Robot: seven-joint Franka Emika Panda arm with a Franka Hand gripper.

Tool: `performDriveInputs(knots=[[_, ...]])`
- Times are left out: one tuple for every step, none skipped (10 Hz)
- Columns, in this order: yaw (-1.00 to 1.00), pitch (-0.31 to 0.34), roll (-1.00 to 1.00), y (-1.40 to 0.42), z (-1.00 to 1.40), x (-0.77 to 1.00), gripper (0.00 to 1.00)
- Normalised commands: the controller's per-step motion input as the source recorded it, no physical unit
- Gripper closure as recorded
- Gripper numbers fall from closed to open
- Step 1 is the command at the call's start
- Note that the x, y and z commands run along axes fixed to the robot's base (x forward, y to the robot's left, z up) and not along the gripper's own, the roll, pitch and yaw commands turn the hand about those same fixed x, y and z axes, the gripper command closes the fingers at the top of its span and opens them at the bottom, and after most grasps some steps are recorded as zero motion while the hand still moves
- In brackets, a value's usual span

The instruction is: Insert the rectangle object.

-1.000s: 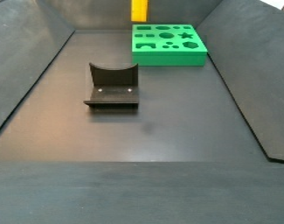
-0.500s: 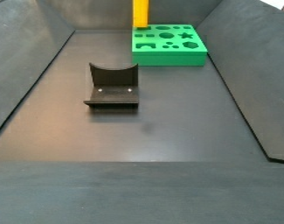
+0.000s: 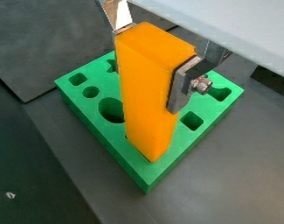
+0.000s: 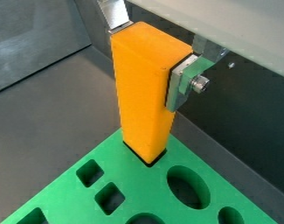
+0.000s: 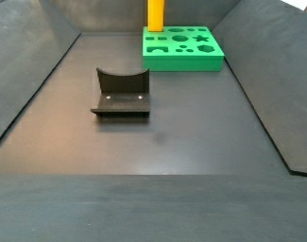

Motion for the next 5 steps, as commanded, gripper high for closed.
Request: performDriveInputs(knots=[[-0.05,0.016,-0.01,-0.11,-0.32,0.06,1.0],[0.0,0.04,0.0,-0.05,-0.39,0.08,1.0],[0.0,0.06,0.0,0.0,-0.46,0.1,1.0],[0.0,0.099,0.0,0.0,-0.47,0.2,1.0],[0.0,0.107,0.0,0.0,-0.47,0.23,1.0]])
